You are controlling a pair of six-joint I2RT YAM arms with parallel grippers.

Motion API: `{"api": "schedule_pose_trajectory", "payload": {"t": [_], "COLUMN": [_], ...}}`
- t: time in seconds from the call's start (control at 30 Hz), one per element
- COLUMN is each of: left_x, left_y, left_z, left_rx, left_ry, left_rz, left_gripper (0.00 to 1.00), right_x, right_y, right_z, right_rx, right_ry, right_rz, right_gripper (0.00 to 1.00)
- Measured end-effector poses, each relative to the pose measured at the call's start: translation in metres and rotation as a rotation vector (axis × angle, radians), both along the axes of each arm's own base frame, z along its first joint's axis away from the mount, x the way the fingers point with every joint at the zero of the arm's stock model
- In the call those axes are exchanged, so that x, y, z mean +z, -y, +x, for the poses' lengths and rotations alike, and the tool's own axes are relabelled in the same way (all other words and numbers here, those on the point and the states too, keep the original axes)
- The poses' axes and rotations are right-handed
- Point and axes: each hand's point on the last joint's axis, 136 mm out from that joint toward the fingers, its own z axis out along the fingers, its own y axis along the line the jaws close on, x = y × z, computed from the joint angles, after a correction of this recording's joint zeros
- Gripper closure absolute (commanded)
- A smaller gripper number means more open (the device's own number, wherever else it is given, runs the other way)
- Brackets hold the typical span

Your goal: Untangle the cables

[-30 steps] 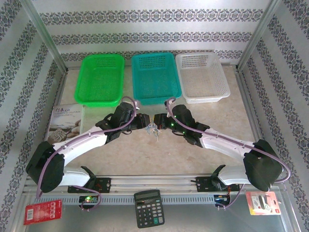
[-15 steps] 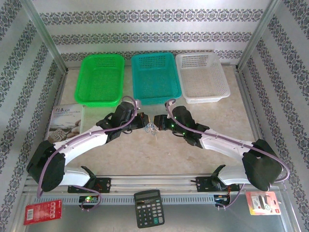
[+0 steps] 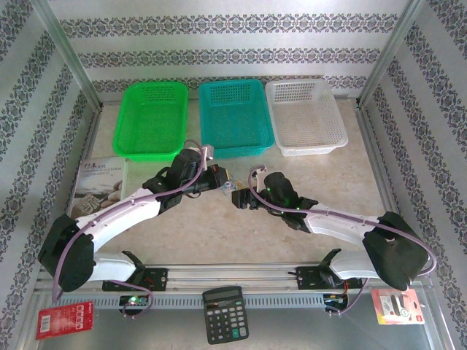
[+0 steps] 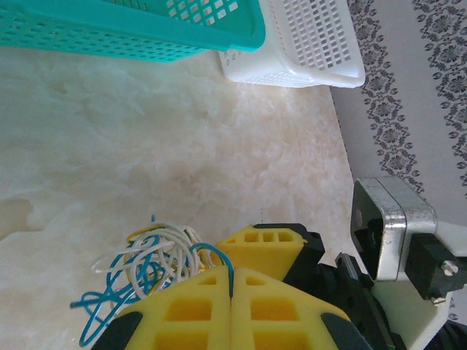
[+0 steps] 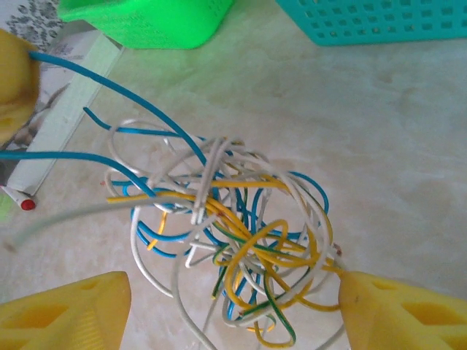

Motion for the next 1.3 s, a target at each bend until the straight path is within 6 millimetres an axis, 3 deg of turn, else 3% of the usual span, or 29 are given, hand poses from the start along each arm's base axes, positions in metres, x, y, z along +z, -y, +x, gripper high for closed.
{"api": "schedule_pose_trajectory", "payload": {"t": [0.37, 0.47, 0.5, 0.67, 0.73, 0.8, 0.93, 1.2, 1.3], "left_x": [0.002, 0.004, 0.004, 0.005, 0.008, 0.012, 0.031, 0.12, 0.139], "left_y": [0.003, 0.004, 0.004, 0.005, 0.006, 0.007, 0.008, 0.0, -0.01], "left_z": [-0.002, -0.002, -0.003, -0.004, -0.005, -0.005, -0.002, 0.008, 0.008], "left_rx": [-0.004, -0.005, -0.007, -0.006, -0.007, -0.005, -0.001, 0.043, 0.071], "left_ry": [-0.021, -0.025, -0.028, -0.038, -0.038, -0.035, -0.001, 0.183, 0.235], "left_rz": [-0.025, -0.033, -0.037, -0.051, -0.059, -0.067, -0.093, -0.188, -0.202], "left_gripper": [1.0, 1.0, 1.0, 1.0, 1.0, 1.0, 1.0, 1.0, 1.0], "right_x": [-0.009, -0.009, -0.009, -0.016, -0.021, -0.024, -0.03, -0.061, -0.069], "right_y": [-0.021, -0.029, -0.031, -0.036, -0.038, -0.038, -0.036, -0.018, -0.012], "right_z": [0.015, 0.019, 0.02, 0.022, 0.022, 0.023, 0.02, 0.006, 0.003], "right_rx": [0.036, 0.047, 0.049, 0.06, 0.061, 0.061, 0.058, 0.033, 0.022], "right_ry": [0.01, 0.012, 0.013, 0.002, -0.008, -0.012, -0.013, -0.07, -0.079], "right_rz": [-0.012, -0.007, -0.004, 0.0, -0.001, -0.002, 0.003, -0.049, -0.065], "right_gripper": [0.24, 0.29, 0.33, 0.8, 0.91, 0.94, 0.94, 0.95, 0.91]}}
